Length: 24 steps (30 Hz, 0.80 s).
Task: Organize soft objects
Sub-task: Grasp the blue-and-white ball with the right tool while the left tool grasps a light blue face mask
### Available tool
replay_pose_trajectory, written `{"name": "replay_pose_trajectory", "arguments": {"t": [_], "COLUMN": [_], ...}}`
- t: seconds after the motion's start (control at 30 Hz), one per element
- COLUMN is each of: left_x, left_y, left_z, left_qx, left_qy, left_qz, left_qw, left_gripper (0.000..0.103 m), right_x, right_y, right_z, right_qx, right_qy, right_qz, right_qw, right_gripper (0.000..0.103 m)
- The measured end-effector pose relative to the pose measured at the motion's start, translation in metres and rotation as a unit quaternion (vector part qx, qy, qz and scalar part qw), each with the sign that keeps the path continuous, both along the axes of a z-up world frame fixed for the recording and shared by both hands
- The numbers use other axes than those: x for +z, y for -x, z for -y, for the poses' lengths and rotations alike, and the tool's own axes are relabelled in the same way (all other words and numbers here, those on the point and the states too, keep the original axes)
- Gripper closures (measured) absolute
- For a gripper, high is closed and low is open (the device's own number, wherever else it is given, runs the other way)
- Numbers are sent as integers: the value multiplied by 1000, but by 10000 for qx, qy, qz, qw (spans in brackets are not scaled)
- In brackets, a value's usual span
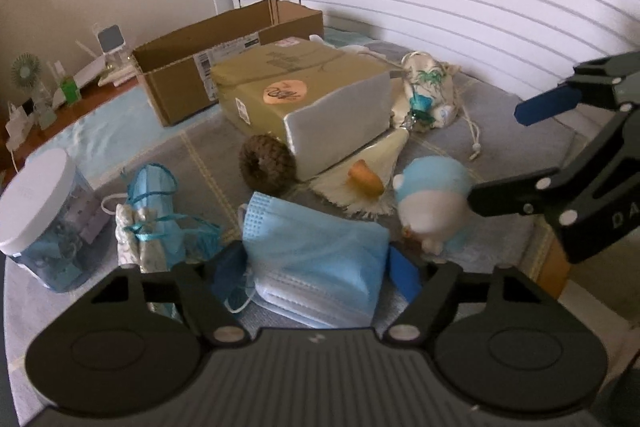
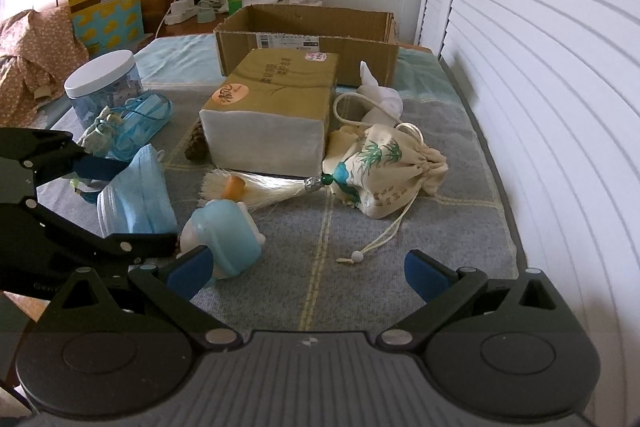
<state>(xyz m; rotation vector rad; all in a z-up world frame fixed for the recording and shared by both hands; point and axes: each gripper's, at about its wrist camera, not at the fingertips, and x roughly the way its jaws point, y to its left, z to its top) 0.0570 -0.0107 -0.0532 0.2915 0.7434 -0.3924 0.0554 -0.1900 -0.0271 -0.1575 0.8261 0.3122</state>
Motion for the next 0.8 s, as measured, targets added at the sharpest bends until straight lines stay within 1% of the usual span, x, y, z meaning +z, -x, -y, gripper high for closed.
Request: {"name": "replay_pose_trajectory", "arguments": {"t": [0.03,0.1,0.13,0.17,0.23,0.3,0.37,0.43,0.5,0.57,0.67,0.7,0.73,0.77,0.8], "left_x": [-1,-3,-3,-3,0,5,10,16,22,25,29,30,31,32,34], "left_y": [-1,-3,-5,-5,-5,-3,0,3,5,7,10,10,10,11,11], "left_z": [0,0,-2,-3,-5,-7,-11,-16,-21,-25,-30,-31,-32,-33,-33], "left_qx": [17,21,32,23,-7,8,51,79,120,154,180,173,169,179,182], "left_qy": [-51,-6,48,111,192,179,189,262,323,360,442,466,478,473,463], "left_qz": [29,9,-22,-67,-127,-102,-67,-72,-86,-97,-145,-168,-180,-182,-181], "left_qw": [10000,10000,10000,9999,9997,9998,9998,9996,9994,9992,9988,9986,9986,9986,9986], "left_gripper": [22,21,23,29,36,36,36,36,36,36,36,36,36,36,36], "right_x": [0,0,0,0,1,2,3,3,2,0,-5,-7,-8,-9,-9], "right_y": [0,1,2,3,5,7,9,9,7,5,1,-1,-2,-2,-2], "right_z": [0,-2,-2,-3,-5,-6,-8,-11,-15,-21,-32,-36,-39,-42,-43], "right_qx": [10,59,80,125,210,322,440,587,693,795,901,918,916,917,913], "right_qy": [-6,-19,-19,-29,-39,-78,-132,-230,-298,-333,-262,-198,-135,-85,-49], "right_qz": [-6,-14,-7,-2,8,38,50,24,-19,-24,-2,-10,-4,-13,-22], "right_qw": [10000,10000,10000,9999,9998,9994,9989,9980,9971,9963,9956,9956,9957,9958,9958], "right_gripper": [0,0,0,1,3,3,7,12,15,16,23,29,36,41,43]}}
